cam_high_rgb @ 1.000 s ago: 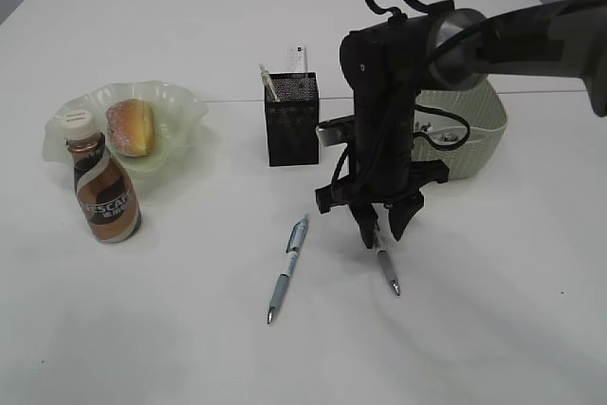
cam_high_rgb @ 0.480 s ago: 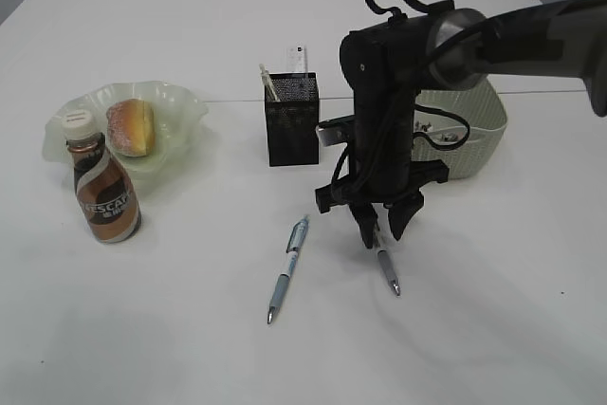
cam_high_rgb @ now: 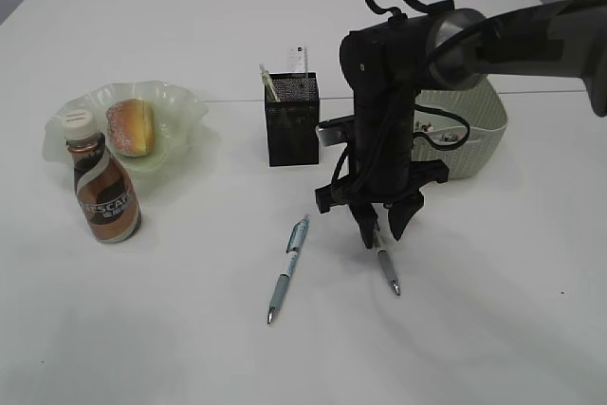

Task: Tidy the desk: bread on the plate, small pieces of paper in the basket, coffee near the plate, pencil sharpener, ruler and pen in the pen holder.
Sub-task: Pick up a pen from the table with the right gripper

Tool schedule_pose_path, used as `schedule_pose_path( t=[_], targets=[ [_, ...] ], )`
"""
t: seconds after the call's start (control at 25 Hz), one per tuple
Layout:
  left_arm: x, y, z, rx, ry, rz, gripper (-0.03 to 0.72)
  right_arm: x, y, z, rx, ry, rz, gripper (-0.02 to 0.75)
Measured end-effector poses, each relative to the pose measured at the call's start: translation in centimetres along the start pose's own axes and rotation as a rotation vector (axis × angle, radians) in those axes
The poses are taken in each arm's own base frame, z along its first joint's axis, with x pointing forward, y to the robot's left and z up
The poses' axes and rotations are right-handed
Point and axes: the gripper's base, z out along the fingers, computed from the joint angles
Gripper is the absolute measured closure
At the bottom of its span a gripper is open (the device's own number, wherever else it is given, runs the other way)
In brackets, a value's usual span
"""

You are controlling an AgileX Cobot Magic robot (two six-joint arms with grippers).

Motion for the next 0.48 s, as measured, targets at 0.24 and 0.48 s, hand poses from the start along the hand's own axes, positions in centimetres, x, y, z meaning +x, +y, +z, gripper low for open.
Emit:
schedule_pose_path(
  t=[0.24,0.48],
  targets=[
    [0.00,0.00,0.00,0.000,0.000,0.000,0.381,0.00,0.00,0.00,0.000,0.000,0.000,0.442],
    [0.00,0.00,0.00,0.000,0.000,0.000,0.381,0.00,0.00,0.00,0.000,0.000,0.000,0.442]
  ],
)
